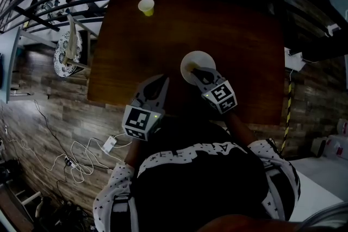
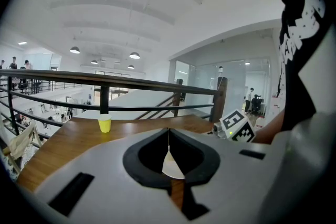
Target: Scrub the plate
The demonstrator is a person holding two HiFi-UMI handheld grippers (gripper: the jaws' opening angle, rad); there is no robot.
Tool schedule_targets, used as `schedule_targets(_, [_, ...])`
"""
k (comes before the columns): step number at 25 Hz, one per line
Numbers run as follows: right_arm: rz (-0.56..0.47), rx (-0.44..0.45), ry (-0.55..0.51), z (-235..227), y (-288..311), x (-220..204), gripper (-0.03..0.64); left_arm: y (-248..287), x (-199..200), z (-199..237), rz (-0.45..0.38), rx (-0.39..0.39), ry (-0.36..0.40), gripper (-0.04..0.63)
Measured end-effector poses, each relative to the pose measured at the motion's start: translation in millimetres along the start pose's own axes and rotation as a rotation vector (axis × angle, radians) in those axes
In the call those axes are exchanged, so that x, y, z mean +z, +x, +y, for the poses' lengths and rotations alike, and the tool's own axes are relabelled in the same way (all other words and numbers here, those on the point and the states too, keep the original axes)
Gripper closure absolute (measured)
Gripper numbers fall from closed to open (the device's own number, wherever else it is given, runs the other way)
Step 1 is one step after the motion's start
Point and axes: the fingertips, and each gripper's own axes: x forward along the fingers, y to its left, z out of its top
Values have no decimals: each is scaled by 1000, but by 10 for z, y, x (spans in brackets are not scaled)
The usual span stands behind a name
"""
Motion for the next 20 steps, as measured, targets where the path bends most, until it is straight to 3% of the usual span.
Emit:
schedule_targets(9, [-31,-121,25,-480,-48,87,568,9,-15,65,12,8,1,581])
schedule_targets(20, [-12,-167,31,-762,-7,-2,568,14,-25,139,22,21,-2,581])
